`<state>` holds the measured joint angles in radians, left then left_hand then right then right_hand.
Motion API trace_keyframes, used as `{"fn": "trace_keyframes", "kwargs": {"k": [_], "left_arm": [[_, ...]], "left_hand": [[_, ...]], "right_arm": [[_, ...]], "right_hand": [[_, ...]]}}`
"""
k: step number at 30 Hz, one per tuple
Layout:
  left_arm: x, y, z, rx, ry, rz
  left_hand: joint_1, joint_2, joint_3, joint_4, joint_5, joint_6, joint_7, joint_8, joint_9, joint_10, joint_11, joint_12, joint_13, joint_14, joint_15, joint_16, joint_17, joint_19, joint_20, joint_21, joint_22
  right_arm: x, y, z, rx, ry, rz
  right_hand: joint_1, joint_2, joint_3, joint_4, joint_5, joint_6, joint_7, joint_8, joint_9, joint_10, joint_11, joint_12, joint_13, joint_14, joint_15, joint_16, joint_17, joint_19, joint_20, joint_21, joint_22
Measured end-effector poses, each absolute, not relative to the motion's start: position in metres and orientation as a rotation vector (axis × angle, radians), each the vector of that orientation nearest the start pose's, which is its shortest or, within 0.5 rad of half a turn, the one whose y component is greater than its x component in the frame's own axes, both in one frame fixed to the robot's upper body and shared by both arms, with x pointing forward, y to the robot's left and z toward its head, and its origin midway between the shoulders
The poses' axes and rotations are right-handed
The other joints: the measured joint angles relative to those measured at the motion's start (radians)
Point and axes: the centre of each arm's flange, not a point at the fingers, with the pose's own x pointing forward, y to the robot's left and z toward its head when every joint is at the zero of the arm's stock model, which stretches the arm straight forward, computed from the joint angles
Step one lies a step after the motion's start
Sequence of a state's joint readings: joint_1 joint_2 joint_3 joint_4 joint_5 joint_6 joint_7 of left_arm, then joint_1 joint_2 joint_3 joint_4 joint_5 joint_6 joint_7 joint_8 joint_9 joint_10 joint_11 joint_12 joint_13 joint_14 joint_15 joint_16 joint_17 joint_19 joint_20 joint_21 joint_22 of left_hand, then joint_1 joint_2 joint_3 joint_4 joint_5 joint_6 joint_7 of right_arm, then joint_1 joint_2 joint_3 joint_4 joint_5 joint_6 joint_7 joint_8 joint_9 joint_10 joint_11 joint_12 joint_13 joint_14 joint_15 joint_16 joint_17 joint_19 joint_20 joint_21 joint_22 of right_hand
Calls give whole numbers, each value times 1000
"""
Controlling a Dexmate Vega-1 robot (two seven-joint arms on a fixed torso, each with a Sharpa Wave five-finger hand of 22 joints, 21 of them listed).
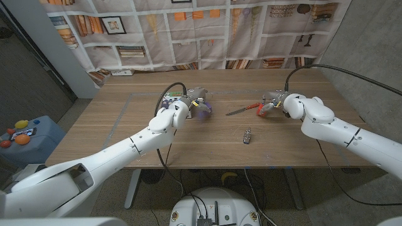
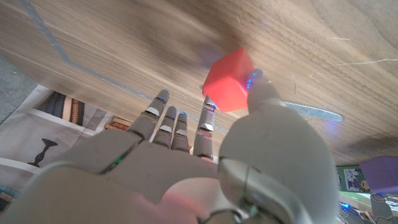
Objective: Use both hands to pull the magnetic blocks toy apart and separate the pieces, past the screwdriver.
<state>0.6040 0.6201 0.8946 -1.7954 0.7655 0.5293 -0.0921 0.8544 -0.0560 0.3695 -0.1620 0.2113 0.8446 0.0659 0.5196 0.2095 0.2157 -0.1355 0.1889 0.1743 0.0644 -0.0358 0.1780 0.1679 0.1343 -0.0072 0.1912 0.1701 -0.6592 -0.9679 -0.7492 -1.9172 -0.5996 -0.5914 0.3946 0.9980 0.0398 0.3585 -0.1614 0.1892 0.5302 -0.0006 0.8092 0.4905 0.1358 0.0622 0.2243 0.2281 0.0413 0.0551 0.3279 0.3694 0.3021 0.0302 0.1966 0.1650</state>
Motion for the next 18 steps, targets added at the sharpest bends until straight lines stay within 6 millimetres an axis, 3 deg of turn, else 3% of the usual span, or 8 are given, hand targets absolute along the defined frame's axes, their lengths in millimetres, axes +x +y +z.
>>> {"fn": "trace_keyframes", "kwargs": {"k": [16, 18], "left_arm": [[608, 109, 10, 1554, -545, 54], [608, 109, 9, 1554, -538, 52]], "left_hand": [[0, 0, -3, 0, 5, -11, -11, 0, 0, -5, 5, 0, 0, 0, 0, 0, 0, 0, 0, 0, 0], [0, 0, -3, 0, 5, -13, -13, 0, 0, -7, 7, 0, 0, -4, 4, 0, 0, 0, 0, 0, 0]], "right_arm": [[602, -268, 12, -1637, -111, 8], [602, -268, 12, -1638, -105, 7]], "right_hand": [[0, 0, -4, -4, -1, 0, 0, 0, -12, 0, 0, -1, 0, 0, 0, 0, 0, 0, 0, 0, 0], [23, 6, -8, -2, -4, 0, 0, 0, -14, 0, 0, -8, 0, 0, 0, 0, 0, 0, 0, 0, 0]]}}
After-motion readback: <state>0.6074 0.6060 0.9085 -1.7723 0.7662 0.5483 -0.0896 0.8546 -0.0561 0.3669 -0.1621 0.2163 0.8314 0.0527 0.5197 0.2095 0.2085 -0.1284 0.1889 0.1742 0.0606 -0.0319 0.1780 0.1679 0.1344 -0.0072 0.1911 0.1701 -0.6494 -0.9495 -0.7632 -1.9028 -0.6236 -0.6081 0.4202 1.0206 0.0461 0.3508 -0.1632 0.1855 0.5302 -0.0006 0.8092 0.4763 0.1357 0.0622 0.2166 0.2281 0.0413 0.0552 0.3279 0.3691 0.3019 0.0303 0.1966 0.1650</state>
